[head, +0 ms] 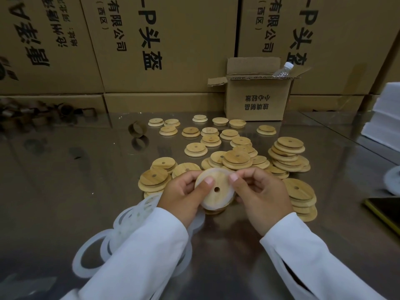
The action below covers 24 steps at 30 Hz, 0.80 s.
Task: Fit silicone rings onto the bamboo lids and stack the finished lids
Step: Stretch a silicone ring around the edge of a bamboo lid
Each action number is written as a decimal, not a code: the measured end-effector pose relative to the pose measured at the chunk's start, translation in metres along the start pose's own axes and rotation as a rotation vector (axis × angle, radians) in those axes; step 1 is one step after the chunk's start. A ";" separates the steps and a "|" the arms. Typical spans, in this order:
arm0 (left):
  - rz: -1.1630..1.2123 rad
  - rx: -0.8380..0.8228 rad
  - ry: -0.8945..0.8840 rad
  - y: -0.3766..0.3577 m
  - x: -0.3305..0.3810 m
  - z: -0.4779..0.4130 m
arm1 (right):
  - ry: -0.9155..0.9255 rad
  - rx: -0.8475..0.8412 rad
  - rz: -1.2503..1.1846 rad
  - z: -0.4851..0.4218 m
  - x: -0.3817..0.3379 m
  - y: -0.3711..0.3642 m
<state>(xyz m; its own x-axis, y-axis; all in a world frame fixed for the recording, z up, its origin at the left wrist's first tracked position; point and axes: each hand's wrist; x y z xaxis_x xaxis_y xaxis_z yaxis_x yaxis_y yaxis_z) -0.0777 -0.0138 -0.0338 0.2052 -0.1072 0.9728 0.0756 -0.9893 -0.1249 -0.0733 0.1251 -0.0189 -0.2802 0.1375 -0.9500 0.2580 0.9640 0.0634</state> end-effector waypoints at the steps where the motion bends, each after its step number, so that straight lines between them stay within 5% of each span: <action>1: -0.030 -0.003 -0.019 0.001 0.001 0.000 | 0.015 -0.002 0.006 0.000 0.000 0.000; 9: -0.018 -0.018 -0.140 -0.001 0.006 0.001 | 0.017 0.012 -0.001 -0.002 -0.002 0.003; 24: 0.149 0.038 0.034 -0.001 0.008 0.001 | 0.080 0.042 -0.019 0.002 -0.001 0.001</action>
<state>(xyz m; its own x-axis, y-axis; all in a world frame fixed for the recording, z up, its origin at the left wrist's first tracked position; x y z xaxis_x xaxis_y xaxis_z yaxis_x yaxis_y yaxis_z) -0.0754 -0.0134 -0.0258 0.1835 -0.2568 0.9489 0.0839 -0.9577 -0.2754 -0.0711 0.1250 -0.0180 -0.3582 0.1386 -0.9233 0.2900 0.9565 0.0311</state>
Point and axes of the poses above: each hand's wrist, its own z-axis away from the middle knuckle, its own y-axis out of the back of the hand, x = y × z, and after that the axes turned 5 degrees about x, right-handed
